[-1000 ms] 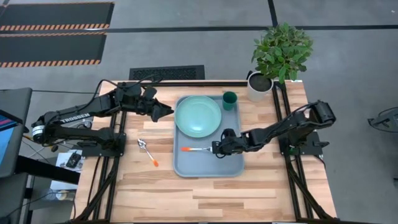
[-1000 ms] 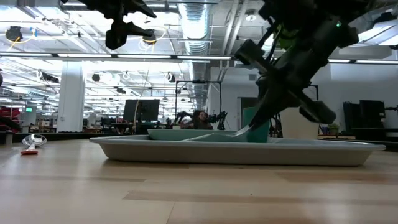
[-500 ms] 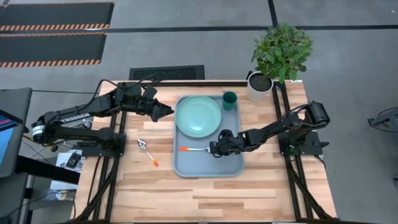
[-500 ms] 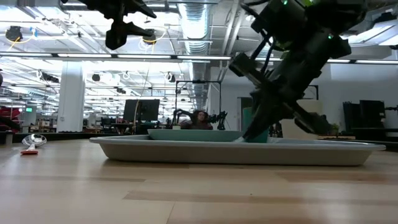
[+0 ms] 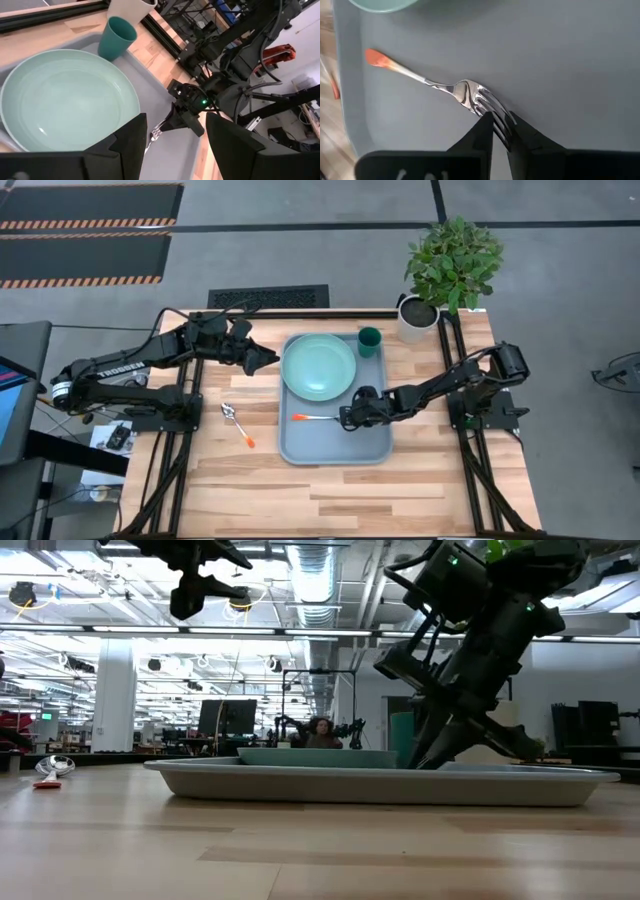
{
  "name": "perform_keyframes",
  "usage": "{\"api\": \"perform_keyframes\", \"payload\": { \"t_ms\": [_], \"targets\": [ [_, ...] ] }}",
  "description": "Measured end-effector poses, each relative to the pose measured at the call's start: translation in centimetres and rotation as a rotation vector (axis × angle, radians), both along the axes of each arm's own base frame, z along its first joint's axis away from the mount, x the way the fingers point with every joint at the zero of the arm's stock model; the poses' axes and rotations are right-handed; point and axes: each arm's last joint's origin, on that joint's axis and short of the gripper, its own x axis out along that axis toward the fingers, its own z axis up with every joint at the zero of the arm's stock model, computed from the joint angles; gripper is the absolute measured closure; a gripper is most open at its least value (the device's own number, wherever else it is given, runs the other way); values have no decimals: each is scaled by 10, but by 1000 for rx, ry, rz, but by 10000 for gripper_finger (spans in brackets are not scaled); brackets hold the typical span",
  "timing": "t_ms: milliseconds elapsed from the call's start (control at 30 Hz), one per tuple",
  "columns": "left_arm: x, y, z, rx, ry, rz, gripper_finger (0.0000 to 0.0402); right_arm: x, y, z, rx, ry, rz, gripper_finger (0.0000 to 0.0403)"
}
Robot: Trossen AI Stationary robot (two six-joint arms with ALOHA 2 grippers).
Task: Pick and place plate/cup/fork/spoon on tray
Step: Put the orange fork on the gray serving tray to the bottom of the light green plate, then put the orange spoon on the gray serving tray to the bottom of the orange fork
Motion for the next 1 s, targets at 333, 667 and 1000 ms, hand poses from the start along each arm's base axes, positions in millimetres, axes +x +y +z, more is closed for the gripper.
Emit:
{"api": "perform_keyframes", "payload": {
  "t_ms": [333,667,1000],
  "targets": [
    [-1,0,-2,-9,24,0,212,0,-1,0,-21,5,27,287],
    [-3,-2,-7,-31,68,-33,212,-3,-2,9,-13,-11,15,178],
    [-26,-23,-38,-63,467,-260,212,-45,-2,58,-45,62,67,178]
  ]
}}
